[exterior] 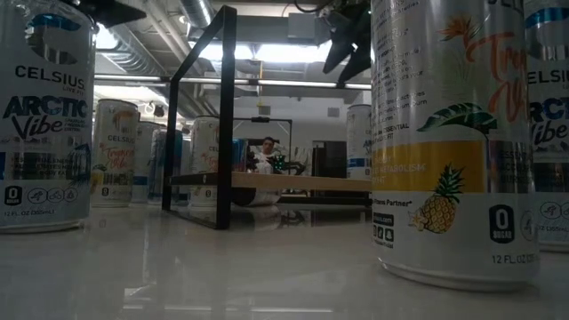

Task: Place canned beverage on shelf
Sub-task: Put the white blue soda can on the shelf

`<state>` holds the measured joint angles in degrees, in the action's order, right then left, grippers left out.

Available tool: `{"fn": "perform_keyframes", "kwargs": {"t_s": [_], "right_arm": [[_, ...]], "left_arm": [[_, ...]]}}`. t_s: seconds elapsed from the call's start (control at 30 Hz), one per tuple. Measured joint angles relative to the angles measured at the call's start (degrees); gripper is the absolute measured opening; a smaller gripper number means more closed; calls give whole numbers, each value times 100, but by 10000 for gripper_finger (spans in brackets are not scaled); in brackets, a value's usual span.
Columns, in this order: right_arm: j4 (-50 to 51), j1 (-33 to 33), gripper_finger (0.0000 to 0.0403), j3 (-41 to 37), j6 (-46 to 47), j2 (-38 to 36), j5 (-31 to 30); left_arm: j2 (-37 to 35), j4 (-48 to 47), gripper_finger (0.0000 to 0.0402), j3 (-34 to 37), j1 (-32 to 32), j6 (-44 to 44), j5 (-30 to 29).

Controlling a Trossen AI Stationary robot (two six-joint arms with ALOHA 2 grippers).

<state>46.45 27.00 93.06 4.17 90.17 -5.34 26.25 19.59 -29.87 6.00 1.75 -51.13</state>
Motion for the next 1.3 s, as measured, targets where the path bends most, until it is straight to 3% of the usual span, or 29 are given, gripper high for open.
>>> {"fn": "perform_keyframes", "kwargs": {"t_s": [0.33,0.57,0.83,1.17,1.3], "right_arm": [[40,4,308,-7,-768,-61,-224],[35,21,308,-7,-1181,-574,-677],[50,157,308,-4,-1384,-998,-623],[140,159,308,-4,-1566,-1021,-542],[47,153,308,-98,-1624,-1021,-342]], "left_arm": [[1130,-2801,261,-2176,1105,-900,234],[2064,-5091,261,-3292,2336,-2308,1361],[3111,-6692,261,-3405,3773,-3261,3337],[4010,-7055,261,-3405,4670,-3317,4696],[4134,-7127,261,-3405,4737,-3314,4825]]}}
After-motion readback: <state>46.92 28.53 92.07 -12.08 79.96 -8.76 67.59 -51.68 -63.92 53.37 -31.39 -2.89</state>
